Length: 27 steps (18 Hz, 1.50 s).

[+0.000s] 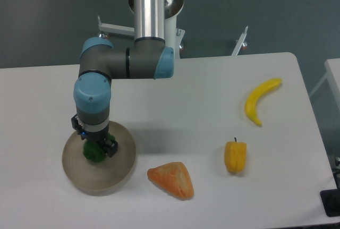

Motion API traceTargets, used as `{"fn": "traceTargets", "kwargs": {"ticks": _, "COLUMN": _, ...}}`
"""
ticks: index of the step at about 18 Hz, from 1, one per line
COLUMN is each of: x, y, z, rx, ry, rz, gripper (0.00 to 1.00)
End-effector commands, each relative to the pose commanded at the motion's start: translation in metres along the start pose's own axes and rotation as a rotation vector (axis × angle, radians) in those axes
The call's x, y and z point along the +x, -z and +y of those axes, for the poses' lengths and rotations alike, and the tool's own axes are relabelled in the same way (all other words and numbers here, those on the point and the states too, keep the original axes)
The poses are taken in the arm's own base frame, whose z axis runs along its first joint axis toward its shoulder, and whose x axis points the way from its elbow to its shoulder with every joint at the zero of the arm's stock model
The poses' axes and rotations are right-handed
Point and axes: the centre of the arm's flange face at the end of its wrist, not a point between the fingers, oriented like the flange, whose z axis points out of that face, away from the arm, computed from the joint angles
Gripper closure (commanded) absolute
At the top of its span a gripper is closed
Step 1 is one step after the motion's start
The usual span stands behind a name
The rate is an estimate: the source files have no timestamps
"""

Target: Place the green pepper on the plate

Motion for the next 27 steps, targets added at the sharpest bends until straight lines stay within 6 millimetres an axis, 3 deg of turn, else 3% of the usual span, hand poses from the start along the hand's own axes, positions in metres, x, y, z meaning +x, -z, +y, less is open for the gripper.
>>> {"fn": "traceTargets", "kwargs": {"ticks": 2, "x": 0.000, "y": 0.008, "z": -0.001, "rx": 0.010, "ry": -0.001, "rz": -0.009, "gripper": 0.00}}
{"fn": "traceTargets", "kwargs": {"ticks": 5, "x": -0.006, "y": 0.037, "z": -0.006, "rx": 0.044, "ry": -0.008, "rz": -0.054, "gripper": 0.00}}
{"fn": "traceTargets", "kwargs": {"ticks": 7, "x": -0.042, "y": 0.069, "z": 0.009, "rx": 0.038, "ry": 0.018, "rz": -0.137, "gripper": 0.00}}
{"fn": "traceTargets", "kwargs": {"ticks": 10, "x": -0.069, "y": 0.096, "z": 0.032, "rx": 0.033, "ry": -0.049, "rz": -0.175, "gripper": 0.00}}
{"fn": "traceTargets", "kwargs": {"ticks": 14, "x": -0.115, "y": 0.131, "z": 0.087, "rx": -0.003, "ry": -0.150, "rz": -0.173, "gripper": 0.00}}
{"fn": "traceTargets", "kwargs": {"ticks": 15, "x": -0.132, "y": 0.145, "z": 0.112, "rx": -0.023, "ry": -0.190, "rz": -0.159, "gripper": 0.00}}
{"fn": "traceTargets", "kwargs": {"ticks": 18, "x": -0.163, "y": 0.163, "z": 0.156, "rx": -0.056, "ry": -0.258, "rz": -0.125, "gripper": 0.00}}
{"fn": "traceTargets", "kwargs": {"ticks": 21, "x": -0.195, "y": 0.171, "z": 0.198, "rx": -0.100, "ry": -0.284, "rz": -0.101, "gripper": 0.00}}
{"fn": "traceTargets", "kwargs": {"ticks": 26, "x": -0.248, "y": 0.156, "z": 0.261, "rx": -0.200, "ry": -0.417, "rz": -0.062, "gripper": 0.00}}
{"fn": "traceTargets", "kwargs": {"ticks": 27, "x": -0.250, "y": 0.154, "z": 0.266, "rx": -0.204, "ry": -0.434, "rz": -0.057, "gripper": 0.00}}
